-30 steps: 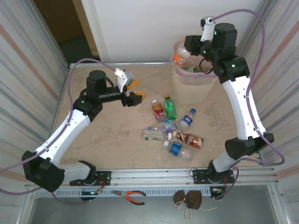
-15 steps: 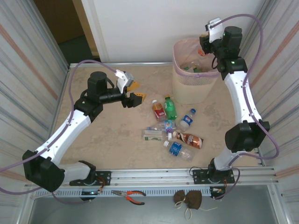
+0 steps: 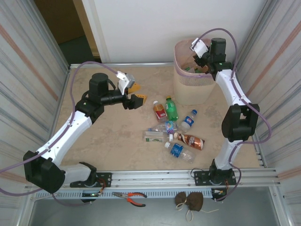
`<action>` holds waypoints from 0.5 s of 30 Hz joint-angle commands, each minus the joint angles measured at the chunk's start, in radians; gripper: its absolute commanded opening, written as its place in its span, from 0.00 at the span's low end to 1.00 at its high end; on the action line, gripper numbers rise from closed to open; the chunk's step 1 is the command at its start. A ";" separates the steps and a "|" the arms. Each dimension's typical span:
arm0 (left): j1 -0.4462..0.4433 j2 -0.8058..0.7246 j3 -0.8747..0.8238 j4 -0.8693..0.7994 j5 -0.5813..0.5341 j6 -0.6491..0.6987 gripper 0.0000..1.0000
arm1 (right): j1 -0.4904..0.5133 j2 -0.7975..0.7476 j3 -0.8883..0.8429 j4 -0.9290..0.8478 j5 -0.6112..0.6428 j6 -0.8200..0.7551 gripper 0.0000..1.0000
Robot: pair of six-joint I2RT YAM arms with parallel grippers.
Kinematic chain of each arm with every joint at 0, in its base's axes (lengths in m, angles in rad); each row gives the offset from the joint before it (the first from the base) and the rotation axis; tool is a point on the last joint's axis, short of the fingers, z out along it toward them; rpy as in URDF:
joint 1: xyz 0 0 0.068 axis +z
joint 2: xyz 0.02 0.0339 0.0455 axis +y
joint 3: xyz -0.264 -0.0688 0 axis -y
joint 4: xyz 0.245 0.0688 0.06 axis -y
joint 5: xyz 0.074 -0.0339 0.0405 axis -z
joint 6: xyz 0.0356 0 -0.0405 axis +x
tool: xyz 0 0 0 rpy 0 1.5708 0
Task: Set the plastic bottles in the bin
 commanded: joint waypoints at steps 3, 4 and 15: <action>0.003 0.003 -0.008 0.013 0.012 -0.014 0.73 | -0.008 0.039 -0.056 -0.069 0.003 -0.057 0.26; 0.004 0.003 -0.008 0.011 0.012 -0.013 0.73 | -0.009 0.040 -0.069 -0.076 -0.005 -0.053 0.27; 0.003 -0.007 0.002 0.005 0.014 -0.018 0.73 | -0.011 -0.038 -0.037 -0.220 -0.154 0.050 0.52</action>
